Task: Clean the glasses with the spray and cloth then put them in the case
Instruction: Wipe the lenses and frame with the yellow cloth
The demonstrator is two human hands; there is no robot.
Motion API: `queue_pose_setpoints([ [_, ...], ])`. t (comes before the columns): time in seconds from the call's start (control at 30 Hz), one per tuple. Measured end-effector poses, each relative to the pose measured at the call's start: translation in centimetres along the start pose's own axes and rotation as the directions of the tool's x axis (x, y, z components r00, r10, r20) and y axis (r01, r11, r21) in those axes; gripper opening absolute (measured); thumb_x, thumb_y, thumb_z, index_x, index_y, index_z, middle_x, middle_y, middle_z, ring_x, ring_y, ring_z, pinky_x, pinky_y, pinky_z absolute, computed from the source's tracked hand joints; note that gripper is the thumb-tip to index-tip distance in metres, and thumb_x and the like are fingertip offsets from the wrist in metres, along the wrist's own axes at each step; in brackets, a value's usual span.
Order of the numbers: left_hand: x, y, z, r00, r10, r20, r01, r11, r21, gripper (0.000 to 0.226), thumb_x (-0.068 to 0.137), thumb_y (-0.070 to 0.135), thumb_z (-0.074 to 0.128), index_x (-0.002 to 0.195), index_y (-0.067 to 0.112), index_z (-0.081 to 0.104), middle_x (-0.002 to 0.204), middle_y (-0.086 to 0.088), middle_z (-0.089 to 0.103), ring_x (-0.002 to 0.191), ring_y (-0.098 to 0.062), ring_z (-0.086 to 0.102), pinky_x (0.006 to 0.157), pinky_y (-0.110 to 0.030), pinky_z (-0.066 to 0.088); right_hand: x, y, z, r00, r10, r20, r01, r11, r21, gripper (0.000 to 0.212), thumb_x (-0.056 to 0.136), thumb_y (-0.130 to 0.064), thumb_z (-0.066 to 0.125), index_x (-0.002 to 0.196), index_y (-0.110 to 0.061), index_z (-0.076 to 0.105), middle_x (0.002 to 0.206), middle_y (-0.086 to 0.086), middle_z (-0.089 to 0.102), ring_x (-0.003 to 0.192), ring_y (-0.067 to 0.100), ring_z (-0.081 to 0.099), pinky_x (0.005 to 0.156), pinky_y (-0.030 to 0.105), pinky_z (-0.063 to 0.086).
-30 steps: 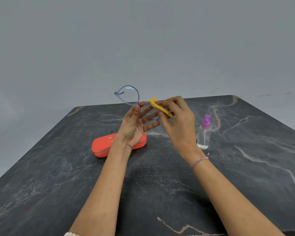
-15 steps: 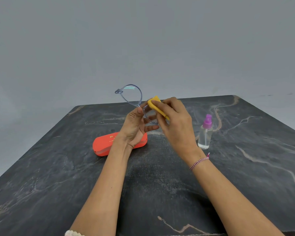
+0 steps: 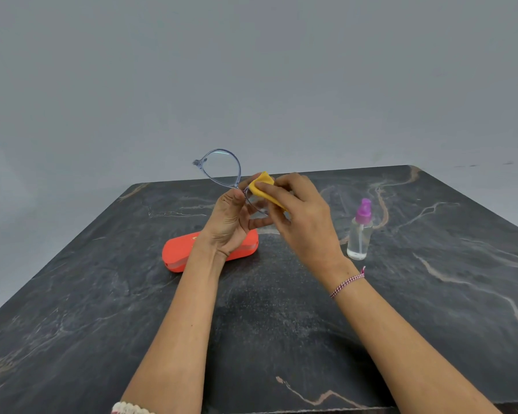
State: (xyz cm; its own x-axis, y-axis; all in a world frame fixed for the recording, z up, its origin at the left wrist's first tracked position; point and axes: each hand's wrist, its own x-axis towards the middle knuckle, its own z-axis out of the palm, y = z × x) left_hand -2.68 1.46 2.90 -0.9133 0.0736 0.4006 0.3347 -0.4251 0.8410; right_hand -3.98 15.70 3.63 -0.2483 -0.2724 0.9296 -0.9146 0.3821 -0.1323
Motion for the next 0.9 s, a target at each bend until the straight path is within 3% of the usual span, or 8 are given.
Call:
queue_pose_setpoints([
  [0.13,-0.18,0.3,0.1,1.0,0.017,0.02,-0.017,0.999,-0.04,0.054,0.046,0.053,0.085,0.091,0.027,0.075,0.097,0.007,0.072,0.085,-0.009,0.069,0.054,-0.022,0.055,-0.05,-0.34,0.21,0.995,-0.075,0.06,0.071,0.996,0.058,0.027,0.083,-0.005,0.057,0.108,-0.006,0.067,0.095,0.01,0.06,0.083,0.022,0.053,0.075,0.023,0.045],
  [0.23,-0.25,0.77,-0.26,0.997,0.081,0.012,-0.079,0.993,-0.084,0.053,0.046,0.052,0.085,0.091,0.026,0.075,0.1,0.008,0.072,0.085,-0.011,0.069,0.054,-0.024,0.057,0.0,-0.14,-0.13,0.986,-0.113,0.123,0.105,0.992,0.074,0.023,0.082,-0.009,0.057,0.102,-0.006,0.07,0.088,0.01,0.06,0.077,0.021,0.052,0.07,0.023,0.045],
  [0.43,-0.08,0.73,-0.04,0.998,0.064,0.021,-0.062,0.997,-0.055,0.055,0.044,0.053,0.086,0.093,0.028,0.075,0.101,0.01,0.072,0.092,-0.011,0.068,0.062,-0.03,0.059,0.07,0.17,-0.27,0.999,-0.026,0.04,0.025,0.999,0.028,0.028,0.082,-0.003,0.054,0.106,-0.004,0.068,0.092,0.01,0.057,0.083,0.019,0.052,0.073,0.022,0.046],
  [0.57,-0.11,0.5,0.09,0.999,0.045,0.006,-0.045,0.999,-0.026,0.058,0.042,0.054,0.086,0.092,0.028,0.075,0.102,0.007,0.072,0.092,-0.013,0.068,0.058,-0.025,0.057,-0.03,-0.28,0.15,0.996,-0.058,0.065,0.053,0.995,0.079,0.03,0.085,-0.005,0.051,0.112,-0.006,0.065,0.104,0.001,0.048,0.09,0.022,0.053,0.078,0.023,0.046],
  [0.73,-0.19,0.9,-0.07,0.992,0.13,-0.004,-0.13,0.988,-0.082,0.051,0.05,0.051,0.084,0.094,0.027,0.074,0.104,0.009,0.071,0.09,-0.013,0.069,0.059,-0.027,0.058,0.07,0.25,-0.27,0.992,-0.088,0.086,0.082,0.994,0.066,0.023,0.081,-0.006,0.056,0.099,-0.005,0.07,0.091,0.012,0.061,0.082,0.026,0.057,0.072,0.027,0.047],
  [0.9,-0.17,0.65,0.43,0.995,0.1,0.004,-0.099,0.993,-0.064,0.05,0.05,0.051,0.084,0.094,0.028,0.074,0.104,0.007,0.071,0.093,-0.014,0.068,0.06,-0.027,0.058,0.07,0.2,-0.06,0.995,-0.076,0.061,0.073,0.996,0.05,0.028,0.083,-0.002,0.054,0.107,-0.004,0.067,0.101,0.001,0.048,0.087,0.019,0.047,0.077,0.02,0.043],
])
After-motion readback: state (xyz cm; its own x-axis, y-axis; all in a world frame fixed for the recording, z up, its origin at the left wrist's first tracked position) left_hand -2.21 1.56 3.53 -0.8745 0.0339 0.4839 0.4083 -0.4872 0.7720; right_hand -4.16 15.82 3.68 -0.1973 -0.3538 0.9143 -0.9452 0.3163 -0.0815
